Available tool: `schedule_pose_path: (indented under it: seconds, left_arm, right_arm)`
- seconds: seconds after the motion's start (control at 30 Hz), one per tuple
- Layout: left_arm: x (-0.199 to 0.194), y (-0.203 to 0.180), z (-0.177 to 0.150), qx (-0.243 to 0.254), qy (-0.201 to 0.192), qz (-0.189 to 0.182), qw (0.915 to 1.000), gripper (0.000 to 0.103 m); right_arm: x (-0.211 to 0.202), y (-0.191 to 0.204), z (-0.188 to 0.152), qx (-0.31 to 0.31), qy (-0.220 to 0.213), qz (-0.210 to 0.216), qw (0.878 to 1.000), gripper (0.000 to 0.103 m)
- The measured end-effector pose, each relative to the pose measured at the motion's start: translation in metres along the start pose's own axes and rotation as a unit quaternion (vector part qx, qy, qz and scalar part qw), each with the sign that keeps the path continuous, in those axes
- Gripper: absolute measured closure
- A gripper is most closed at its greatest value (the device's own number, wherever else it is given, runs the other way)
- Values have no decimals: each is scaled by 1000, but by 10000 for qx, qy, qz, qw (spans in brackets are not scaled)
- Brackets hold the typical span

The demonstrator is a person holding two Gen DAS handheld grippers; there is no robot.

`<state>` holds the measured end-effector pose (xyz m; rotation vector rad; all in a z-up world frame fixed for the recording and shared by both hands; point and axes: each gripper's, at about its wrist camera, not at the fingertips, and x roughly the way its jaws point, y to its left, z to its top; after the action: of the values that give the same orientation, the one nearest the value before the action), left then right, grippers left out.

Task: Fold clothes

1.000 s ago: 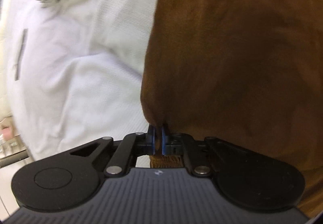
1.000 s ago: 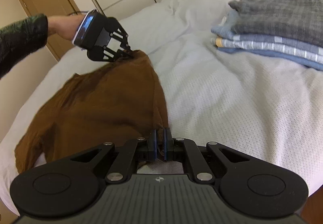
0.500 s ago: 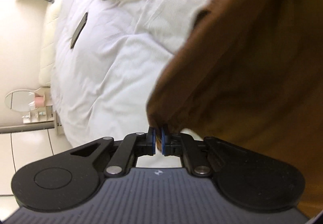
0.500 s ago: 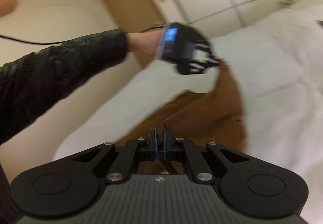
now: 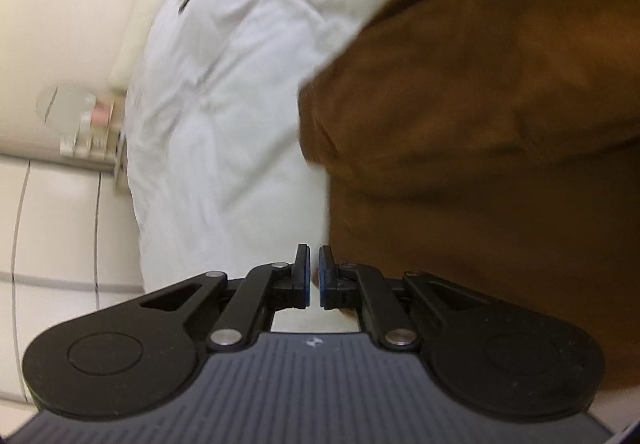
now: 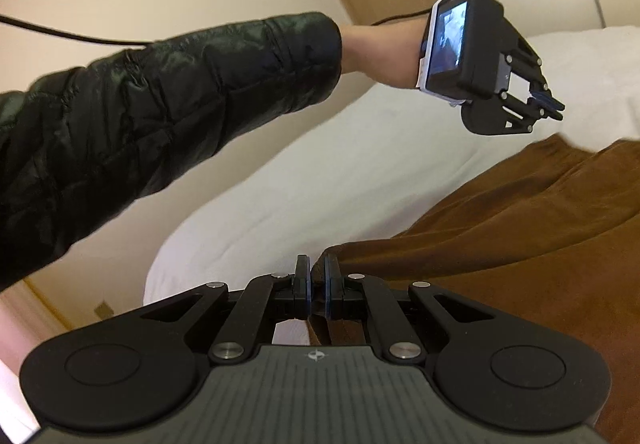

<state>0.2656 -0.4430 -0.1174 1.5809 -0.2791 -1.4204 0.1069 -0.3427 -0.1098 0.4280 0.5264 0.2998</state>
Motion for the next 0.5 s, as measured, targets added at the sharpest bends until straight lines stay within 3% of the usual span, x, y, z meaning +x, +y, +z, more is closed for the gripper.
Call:
schedule_pose_path:
  seconds: [0.07, 0.13, 0.2, 0.23, 0.33, 0.5]
  left_arm:
    - [-4, -7, -14, -501, 106, -32, 9987, 98]
    - [-24, -11, -23, -1270, 146, -30, 9918, 96]
    - [-46, -14, -30, -2076, 171, -18, 9781, 96]
    - [-57, -15, -34, -2474, 183, -12, 9687, 94]
    - [-99, -22, -40, -3738, 173, -94, 9273, 80]
    - [-178, -59, -47, -5540, -239, -473, 8308, 73]
  right_arm:
    - [21, 1, -4, -47, 161, 5, 9999, 97]
    - [38, 2, -10, -158, 366, -103, 9992, 93]
    - [49, 2, -18, -192, 672, -89, 9975, 77]
    - [47, 4, -21, -234, 732, -25, 9970, 76]
    - [34, 8, -29, -382, 835, 68, 9958, 75]
    - [-20, 0, -32, -511, 665, -323, 9960, 65]
